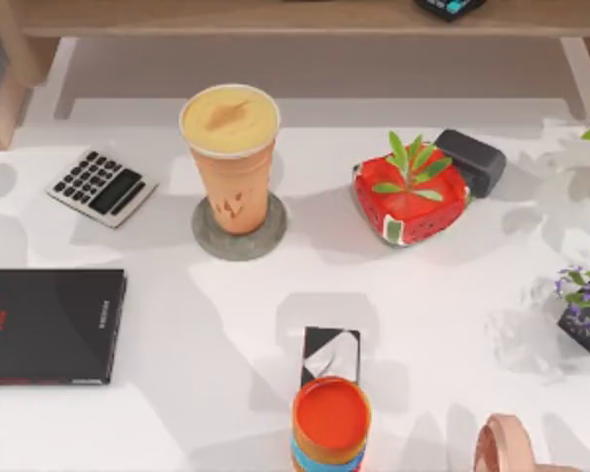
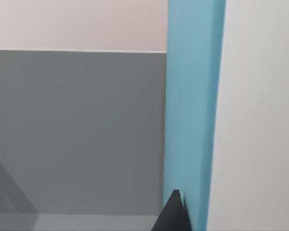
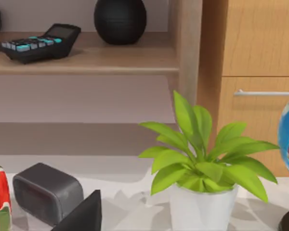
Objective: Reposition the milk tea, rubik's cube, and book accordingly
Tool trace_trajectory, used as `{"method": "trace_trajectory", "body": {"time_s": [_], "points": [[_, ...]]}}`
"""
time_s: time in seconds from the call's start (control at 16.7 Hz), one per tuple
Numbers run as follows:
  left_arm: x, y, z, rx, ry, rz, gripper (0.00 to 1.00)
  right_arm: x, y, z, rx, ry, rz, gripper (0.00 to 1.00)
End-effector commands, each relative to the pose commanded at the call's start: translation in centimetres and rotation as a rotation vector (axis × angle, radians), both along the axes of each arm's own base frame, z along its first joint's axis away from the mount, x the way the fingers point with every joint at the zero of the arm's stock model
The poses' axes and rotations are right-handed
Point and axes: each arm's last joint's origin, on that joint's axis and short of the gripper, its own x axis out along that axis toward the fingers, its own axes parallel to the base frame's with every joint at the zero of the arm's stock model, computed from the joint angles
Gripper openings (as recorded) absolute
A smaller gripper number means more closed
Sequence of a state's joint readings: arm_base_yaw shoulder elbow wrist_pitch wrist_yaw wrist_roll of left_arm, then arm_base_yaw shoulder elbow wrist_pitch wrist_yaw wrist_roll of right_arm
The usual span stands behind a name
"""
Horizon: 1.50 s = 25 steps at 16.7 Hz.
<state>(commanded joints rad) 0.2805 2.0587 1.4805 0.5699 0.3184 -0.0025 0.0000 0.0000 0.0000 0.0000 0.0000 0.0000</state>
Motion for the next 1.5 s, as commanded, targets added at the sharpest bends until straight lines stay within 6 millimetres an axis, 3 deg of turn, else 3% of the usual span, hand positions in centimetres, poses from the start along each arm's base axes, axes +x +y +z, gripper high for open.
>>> {"method": "trace_trajectory", "body": {"time_s": [0.24,0.66,0.78,0.96,1.26,1.38,1.5], "points": [[-0.8,0.6,0.6,0.002,0.003,0.015,0.00,0.0,0.0,0.0,0.000,0.000,0.000,1.00],[-0.9,0.1,0.9,0.002,0.000,0.002,0.00,0.0,0.0,0.0,0.000,0.000,0.000,1.00],[-1.6,0.3,1.9,0.037,-0.018,0.004,0.00,0.0,0.0,0.0,0.000,0.000,0.000,1.00],[-4.6,1.4,4.5,0.174,-0.057,0.036,0.00,0.0,0.0,0.0,0.000,0.000,0.000,1.00],[-12.0,1.5,7.5,0.568,-0.084,0.128,0.00,0.0,0.0,0.0,0.000,0.000,0.000,1.00],[-14.8,0.0,6.7,0.741,-0.058,0.133,0.00,0.0,0.0,0.0,0.000,0.000,0.000,1.00],[-17.4,-2.3,4.1,0.900,-0.002,0.100,0.00,0.0,0.0,0.0,0.000,0.000,0.000,1.00]]}}
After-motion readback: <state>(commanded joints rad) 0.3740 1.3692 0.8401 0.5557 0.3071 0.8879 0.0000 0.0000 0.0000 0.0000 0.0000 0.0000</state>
